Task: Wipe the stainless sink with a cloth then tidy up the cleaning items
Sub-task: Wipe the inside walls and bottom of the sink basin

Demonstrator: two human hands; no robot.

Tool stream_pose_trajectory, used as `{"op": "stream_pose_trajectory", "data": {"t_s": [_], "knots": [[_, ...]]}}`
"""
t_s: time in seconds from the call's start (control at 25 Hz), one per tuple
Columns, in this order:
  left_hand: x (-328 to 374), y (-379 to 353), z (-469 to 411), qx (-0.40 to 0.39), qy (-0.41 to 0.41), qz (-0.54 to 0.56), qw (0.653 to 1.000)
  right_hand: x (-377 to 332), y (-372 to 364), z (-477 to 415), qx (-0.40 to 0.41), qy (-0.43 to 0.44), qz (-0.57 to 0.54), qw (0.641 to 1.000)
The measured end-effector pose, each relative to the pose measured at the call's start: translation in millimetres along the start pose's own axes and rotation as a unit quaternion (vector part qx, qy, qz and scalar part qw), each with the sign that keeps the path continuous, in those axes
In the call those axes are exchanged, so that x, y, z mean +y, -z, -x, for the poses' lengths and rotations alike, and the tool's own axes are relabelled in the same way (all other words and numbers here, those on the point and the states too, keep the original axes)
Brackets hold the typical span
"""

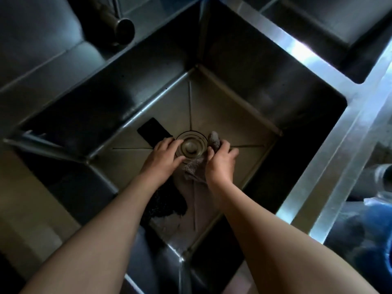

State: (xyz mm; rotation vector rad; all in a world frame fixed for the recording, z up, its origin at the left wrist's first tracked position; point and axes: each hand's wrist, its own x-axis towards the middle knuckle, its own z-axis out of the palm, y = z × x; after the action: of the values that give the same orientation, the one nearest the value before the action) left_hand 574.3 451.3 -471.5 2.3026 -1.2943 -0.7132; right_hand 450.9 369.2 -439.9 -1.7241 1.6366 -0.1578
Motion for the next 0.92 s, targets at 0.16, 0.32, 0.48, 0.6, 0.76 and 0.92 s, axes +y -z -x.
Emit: {"op": "stream_pose_trajectory", "data": {"t_s": [0.16, 0.32, 0.48, 0.6, 0.76, 0.92], "knots": [[9.7, 23.2, 27.5, 0.026, 0.046, 0.032, 0.998, -12.7, 27.4, 11.2, -0.024, 0.089, -0.008, 0.996], [23.2, 36.6, 53.0, 0.068, 0.113, 0.041, 0.99, -15.1, 52.6, 12.3, -0.064, 0.115, -0.005, 0.991], [53.7, 44.5, 71.6, 0.119, 0.174, 0.069, 0.975, -19.4, 81.9, 1.0, -0.138, 0.177, -0.006, 0.974], [76.5, 44.5, 83.0, 0.163, 0.226, 0.087, 0.957, -25.9, 99.5, -6.9, -0.184, 0.227, -0.009, 0.956], [126.9, 31.2, 90.3, 0.279, 0.276, 0.187, 0.9, -32.0, 121.6, -11.8, -0.247, 0.279, -0.009, 0.928], [166.5, 25.6, 92.9, 0.386, 0.294, 0.313, 0.816, -39.5, 132.3, -15.0, -0.281, 0.303, 0.019, 0.911]]}}
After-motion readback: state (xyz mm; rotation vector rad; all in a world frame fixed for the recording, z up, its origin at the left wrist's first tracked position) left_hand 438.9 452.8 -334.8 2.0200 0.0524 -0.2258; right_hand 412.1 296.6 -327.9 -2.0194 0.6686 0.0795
